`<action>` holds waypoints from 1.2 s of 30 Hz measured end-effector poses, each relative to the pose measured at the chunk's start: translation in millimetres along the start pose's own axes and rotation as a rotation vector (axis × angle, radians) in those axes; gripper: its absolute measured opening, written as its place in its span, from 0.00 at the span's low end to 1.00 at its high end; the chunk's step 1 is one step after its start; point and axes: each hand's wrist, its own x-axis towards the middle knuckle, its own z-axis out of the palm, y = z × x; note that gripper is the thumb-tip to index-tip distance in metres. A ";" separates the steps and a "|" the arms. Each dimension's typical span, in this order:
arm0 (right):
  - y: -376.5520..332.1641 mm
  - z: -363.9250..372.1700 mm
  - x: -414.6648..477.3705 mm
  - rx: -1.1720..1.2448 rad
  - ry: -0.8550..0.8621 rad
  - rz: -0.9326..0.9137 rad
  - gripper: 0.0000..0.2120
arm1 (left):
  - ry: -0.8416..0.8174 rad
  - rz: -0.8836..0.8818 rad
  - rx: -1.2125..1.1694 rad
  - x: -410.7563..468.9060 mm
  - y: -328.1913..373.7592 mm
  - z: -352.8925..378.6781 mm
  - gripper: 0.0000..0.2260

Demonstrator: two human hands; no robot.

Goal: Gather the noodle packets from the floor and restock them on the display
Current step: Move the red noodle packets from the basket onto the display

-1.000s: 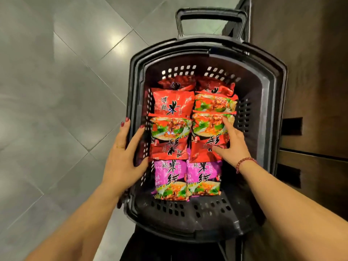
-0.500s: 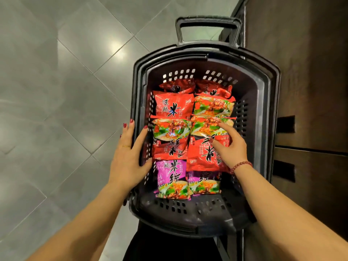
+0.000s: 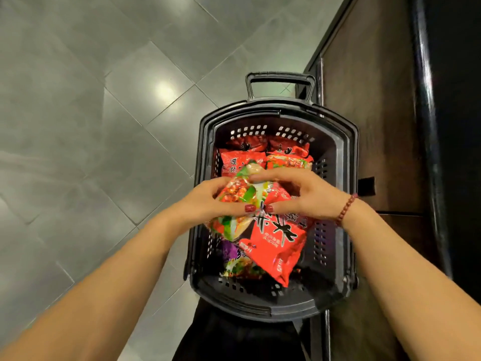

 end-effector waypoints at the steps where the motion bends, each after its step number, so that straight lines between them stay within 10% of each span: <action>1: -2.9 5.0 7.8 -0.013 -0.006 -0.032 0.30 | -0.038 -0.032 -0.046 -2.6 -0.3 -3.6 0.22; 10: 58.1 31.7 45.4 0.256 0.338 0.165 0.30 | 0.490 -0.001 -0.483 -28.5 -73.9 -34.1 0.35; 14: 103.4 38.5 59.0 0.144 0.416 0.323 0.28 | 0.688 0.041 -0.786 -35.4 -109.6 -32.8 0.20; 26: 150.9 72.1 121.6 -0.629 0.271 0.435 0.41 | 0.777 0.060 -1.029 -20.2 -146.7 -16.5 0.16; 32: 142.4 75.8 116.2 -0.621 0.152 0.688 0.22 | 0.780 0.032 -1.023 -23.6 -139.0 -18.0 0.19; 36: 128.3 68.3 80.2 -0.236 0.392 0.740 0.20 | 0.752 0.035 -1.006 -34.9 -125.4 -14.2 0.20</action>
